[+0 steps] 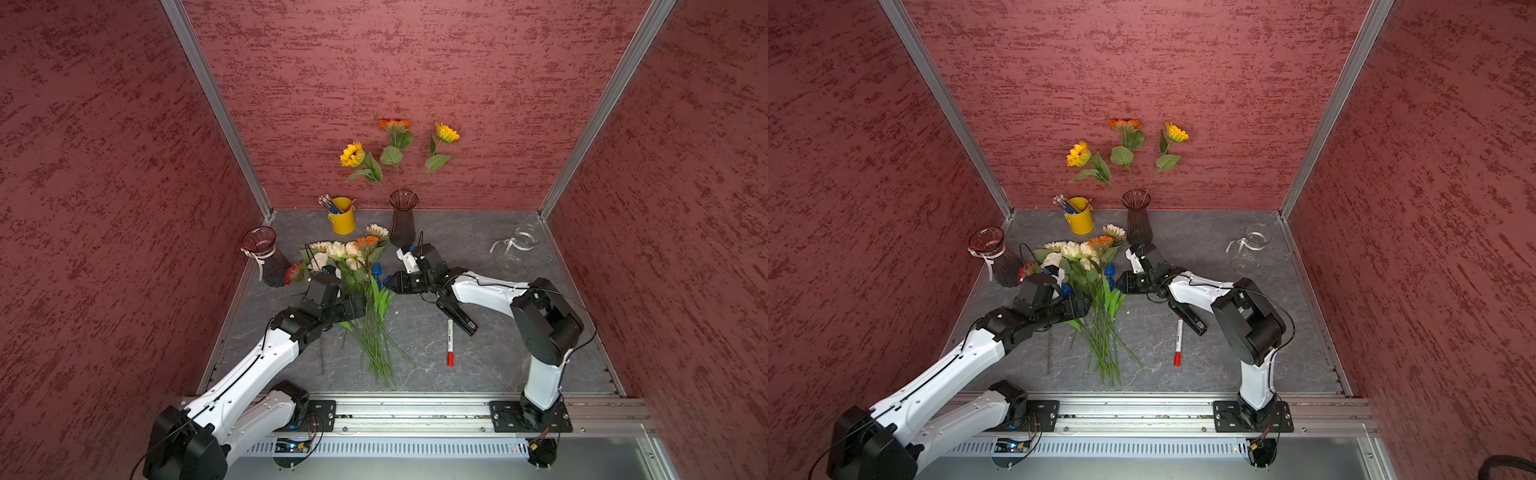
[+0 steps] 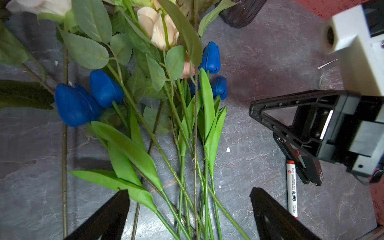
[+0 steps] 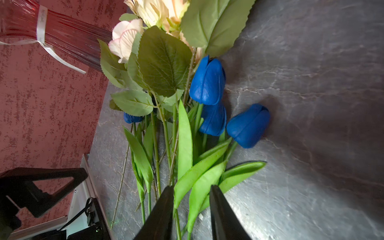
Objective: Arrange the flowers in different vases according to their variety
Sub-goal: Pick up the flower at the center of the board.
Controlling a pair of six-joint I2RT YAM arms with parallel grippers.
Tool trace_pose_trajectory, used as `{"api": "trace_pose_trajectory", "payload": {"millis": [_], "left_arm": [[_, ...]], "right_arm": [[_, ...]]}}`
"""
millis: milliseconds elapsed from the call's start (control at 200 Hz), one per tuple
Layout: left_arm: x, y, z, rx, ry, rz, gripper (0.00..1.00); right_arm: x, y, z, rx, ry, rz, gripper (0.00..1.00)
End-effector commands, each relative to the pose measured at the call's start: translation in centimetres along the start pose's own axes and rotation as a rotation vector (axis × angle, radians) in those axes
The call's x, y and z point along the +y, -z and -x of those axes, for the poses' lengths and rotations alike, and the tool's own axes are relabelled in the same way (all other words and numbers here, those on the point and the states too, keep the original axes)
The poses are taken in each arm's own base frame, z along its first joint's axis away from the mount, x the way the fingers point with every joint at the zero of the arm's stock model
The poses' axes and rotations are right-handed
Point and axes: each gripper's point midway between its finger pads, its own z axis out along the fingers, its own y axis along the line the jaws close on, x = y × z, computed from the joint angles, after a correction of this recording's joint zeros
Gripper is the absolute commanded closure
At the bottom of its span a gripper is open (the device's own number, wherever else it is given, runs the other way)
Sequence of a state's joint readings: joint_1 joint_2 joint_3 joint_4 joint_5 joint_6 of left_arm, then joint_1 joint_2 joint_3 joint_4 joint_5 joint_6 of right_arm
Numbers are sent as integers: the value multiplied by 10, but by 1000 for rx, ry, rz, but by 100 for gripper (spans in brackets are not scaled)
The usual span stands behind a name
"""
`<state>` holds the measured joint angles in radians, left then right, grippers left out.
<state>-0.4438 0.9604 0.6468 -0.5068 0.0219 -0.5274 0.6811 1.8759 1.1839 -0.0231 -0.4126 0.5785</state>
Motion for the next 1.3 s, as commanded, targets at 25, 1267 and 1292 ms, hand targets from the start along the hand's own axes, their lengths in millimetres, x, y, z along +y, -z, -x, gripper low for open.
{"api": "trace_pose_trajectory", "payload": {"millis": [25,1267,1292], "left_arm": [[6,1,-7,10,35,5,4],[21,23,-15,-18,74,8,4],[22,22,-16,-18,78,7,4]], "right_arm": [[15,1,-21,31,-7,30,67],[23,-47,-83,157,-36,-21,76],[24,-47,-82,157,-36,-19,77]]}}
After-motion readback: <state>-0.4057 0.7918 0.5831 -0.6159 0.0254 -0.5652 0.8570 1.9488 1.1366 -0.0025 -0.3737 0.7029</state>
